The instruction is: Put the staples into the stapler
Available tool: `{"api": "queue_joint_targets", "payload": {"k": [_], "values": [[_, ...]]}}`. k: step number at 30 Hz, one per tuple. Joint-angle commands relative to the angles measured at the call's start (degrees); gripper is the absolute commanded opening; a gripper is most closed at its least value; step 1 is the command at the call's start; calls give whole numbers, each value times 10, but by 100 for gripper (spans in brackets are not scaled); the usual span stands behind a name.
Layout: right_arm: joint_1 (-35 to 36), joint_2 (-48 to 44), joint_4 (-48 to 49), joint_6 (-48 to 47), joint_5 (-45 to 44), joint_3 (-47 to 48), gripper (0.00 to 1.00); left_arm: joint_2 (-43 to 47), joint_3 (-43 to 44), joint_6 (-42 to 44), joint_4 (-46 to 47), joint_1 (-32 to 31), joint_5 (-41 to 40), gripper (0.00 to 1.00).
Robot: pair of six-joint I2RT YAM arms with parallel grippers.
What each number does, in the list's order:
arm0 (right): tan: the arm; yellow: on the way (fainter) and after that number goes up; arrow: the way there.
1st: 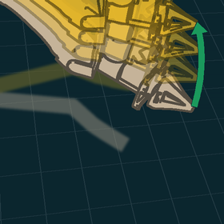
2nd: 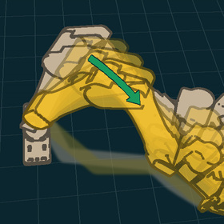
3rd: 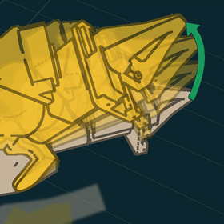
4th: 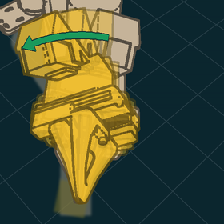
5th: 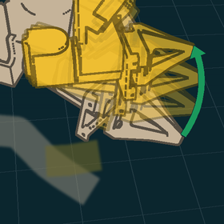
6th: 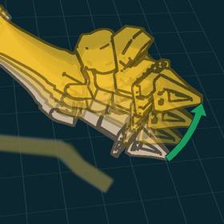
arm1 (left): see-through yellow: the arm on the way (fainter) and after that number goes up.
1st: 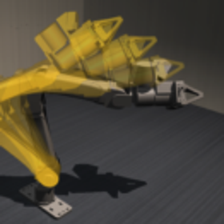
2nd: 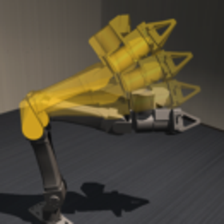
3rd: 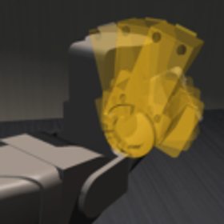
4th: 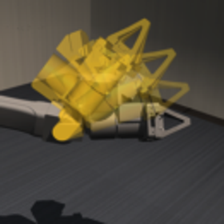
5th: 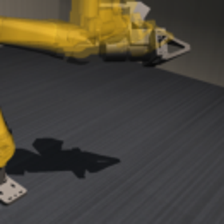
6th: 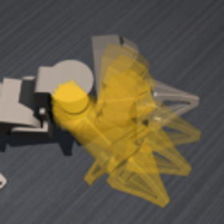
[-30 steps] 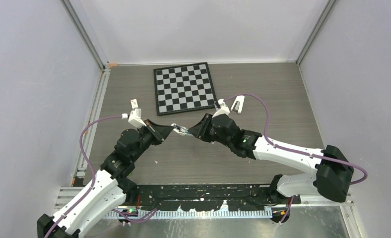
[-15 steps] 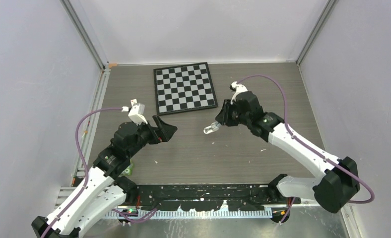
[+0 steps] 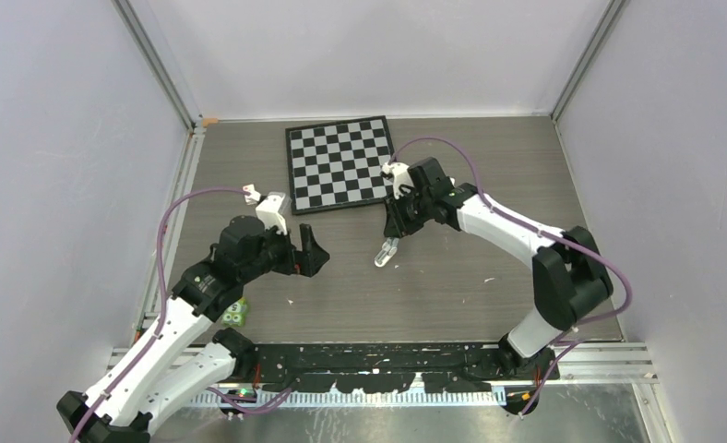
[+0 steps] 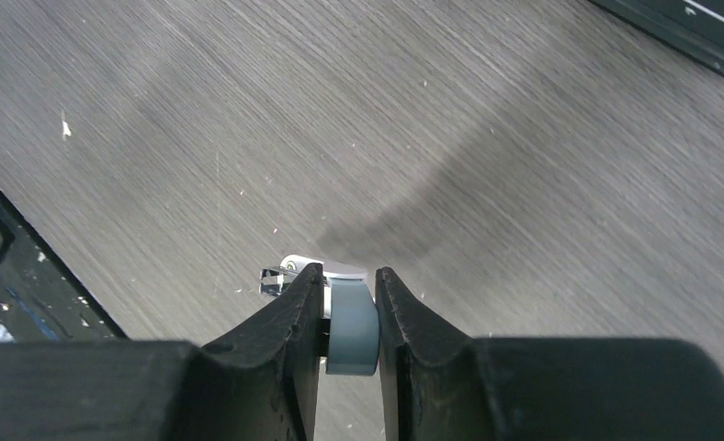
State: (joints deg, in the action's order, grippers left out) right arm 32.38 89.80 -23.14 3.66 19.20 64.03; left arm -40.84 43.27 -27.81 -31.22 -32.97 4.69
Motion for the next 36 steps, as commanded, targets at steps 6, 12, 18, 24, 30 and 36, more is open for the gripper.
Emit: {"api": "queue_joint_targets", "payload": {"k": [6,12,18,24,30,36], "values": [[-16,77,57,-91,63,46,28,40,17,47,-6,1,22,97],[-23,100,73,-95,81,50,32,44,16,55,2,1,18,98],[-28,79,64,-60,53,63,54,23,40,75,-31,1,15,98],[-31,39,70,139,-134,65,62,39,50,107,-61,1,-32,100],[-32,46,-18,311,-406,109,69,58,38,106,-50,1,-40,100],[-34,90,-45,349,-580,145,83,72,35,107,-53,1,-41,100]]}}
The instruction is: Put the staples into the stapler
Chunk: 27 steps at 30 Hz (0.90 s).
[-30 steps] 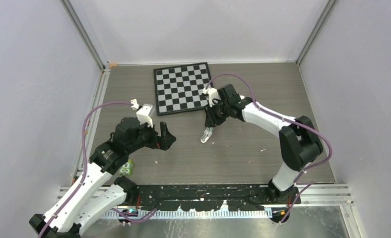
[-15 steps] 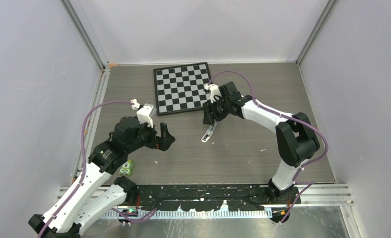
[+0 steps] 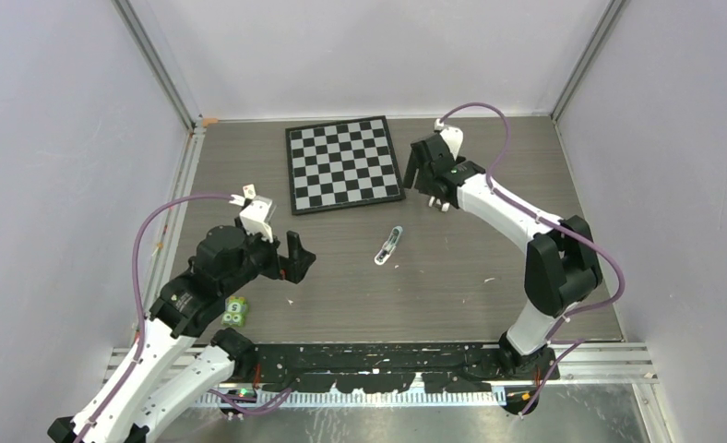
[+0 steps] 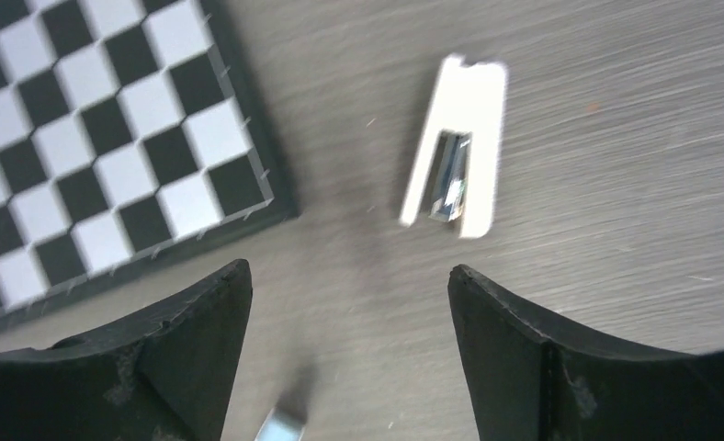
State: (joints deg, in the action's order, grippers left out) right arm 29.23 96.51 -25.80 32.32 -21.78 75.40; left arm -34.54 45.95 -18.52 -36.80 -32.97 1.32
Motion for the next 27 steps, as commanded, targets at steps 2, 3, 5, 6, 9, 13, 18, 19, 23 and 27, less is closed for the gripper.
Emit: {"api": "queue_joint_targets", "payload": {"k": [2,3,5,6,9,13,18,19,23,27], "values": [[-7,41,-17,63,-203,39,86,13,7,15,3,1,-8,100],[-9,50,-16,64,-215,43,87,14,7,15,3,1,-8,100],[-17,71,-13,66,-215,54,91,16,6,15,5,1,-8,100],[-21,82,-12,68,-203,60,95,16,6,17,5,1,-8,100],[-34,116,-13,78,-180,76,97,15,7,17,5,1,-8,100],[-44,142,4,80,-171,74,95,17,6,17,3,1,-6,99],[-58,166,16,78,-144,72,90,19,5,18,5,1,-9,99],[-61,169,19,77,-138,70,90,20,6,18,4,1,-9,99],[-68,180,29,63,-108,63,86,25,5,20,4,1,-34,99],[-71,178,54,52,-75,45,79,24,5,20,8,1,-47,97]]}}
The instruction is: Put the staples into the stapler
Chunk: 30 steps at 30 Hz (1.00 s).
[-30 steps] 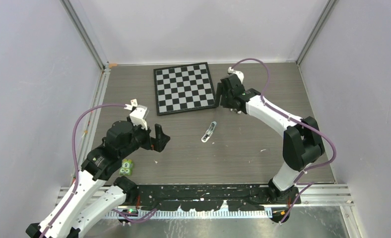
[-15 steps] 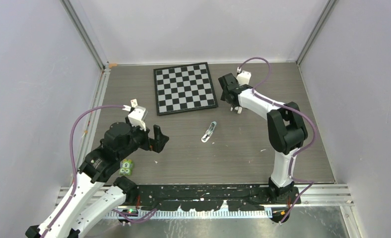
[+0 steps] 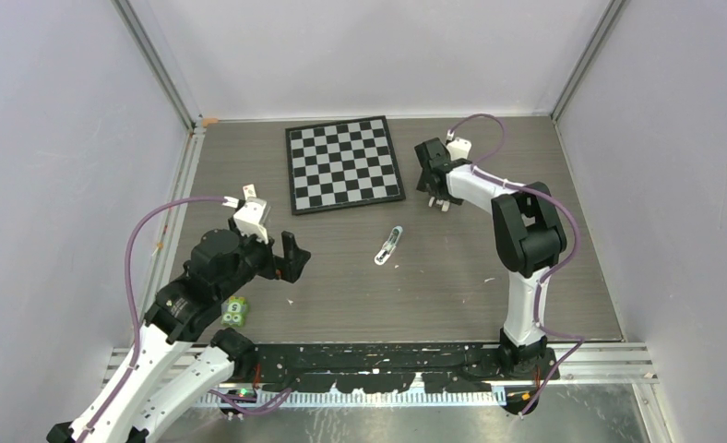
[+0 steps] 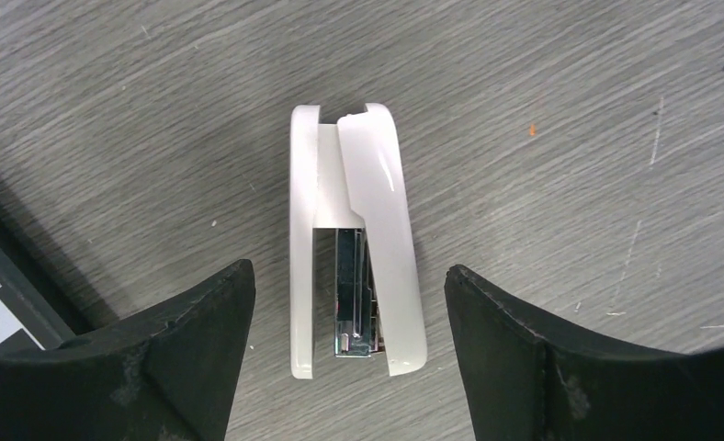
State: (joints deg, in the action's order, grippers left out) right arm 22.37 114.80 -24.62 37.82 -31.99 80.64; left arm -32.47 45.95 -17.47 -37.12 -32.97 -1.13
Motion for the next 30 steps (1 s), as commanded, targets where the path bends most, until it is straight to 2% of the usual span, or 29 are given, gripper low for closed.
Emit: {"api": "queue_joint_targets", "payload": {"k": [1,7,14,20,25,30], "values": [[-2,-5,48,-5,34,-12,77,2,5,10,11,2,-25,96],[-3,-2,42,-28,55,-19,59,2,10,12,-2,1,-50,95],[-3,-71,49,-77,73,-67,44,2,8,-9,-7,1,-36,92],[-2,-161,47,-104,89,-130,41,9,-6,-77,13,1,1,90],[2,-250,41,-117,116,-178,39,-20,-5,-130,27,1,27,88],[22,-329,30,-122,126,-211,38,-50,2,-201,88,2,63,85]]}}
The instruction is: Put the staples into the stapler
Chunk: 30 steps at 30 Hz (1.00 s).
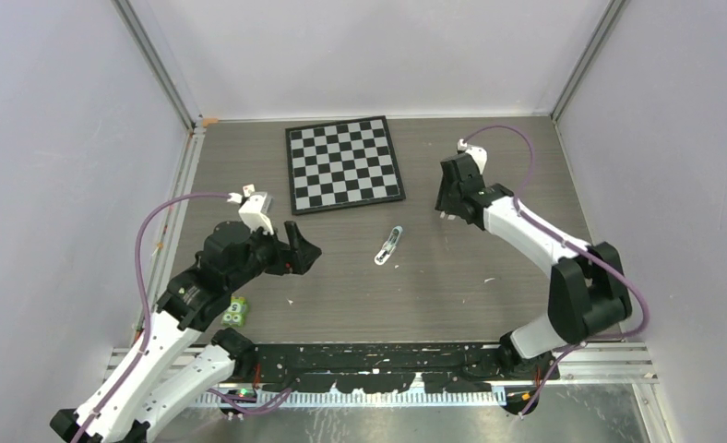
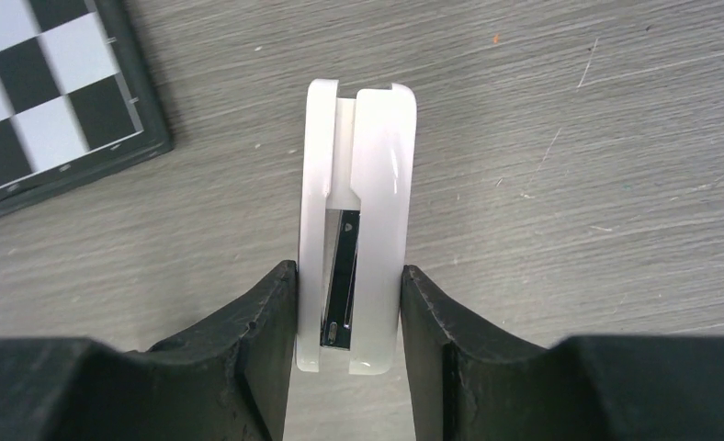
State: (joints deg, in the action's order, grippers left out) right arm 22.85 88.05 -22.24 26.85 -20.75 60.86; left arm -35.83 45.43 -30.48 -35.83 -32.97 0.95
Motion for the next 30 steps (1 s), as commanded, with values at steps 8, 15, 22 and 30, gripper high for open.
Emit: {"api": "queue_joint_targets", "payload": {"k": [8,15,22,30], "values": [[87,-174,9,-11,28,-8,39,-70,23,-184,147,1,73,83],[191,-252,83,-9,38,-50,37,-72,54,-234,140,1,48,84],[268,-296,182,2,63,-104,36,-88,42,-249,225,1,59,86],[336,-281,249,-18,26,-111,36,-176,39,-242,301,1,120,85]]}}
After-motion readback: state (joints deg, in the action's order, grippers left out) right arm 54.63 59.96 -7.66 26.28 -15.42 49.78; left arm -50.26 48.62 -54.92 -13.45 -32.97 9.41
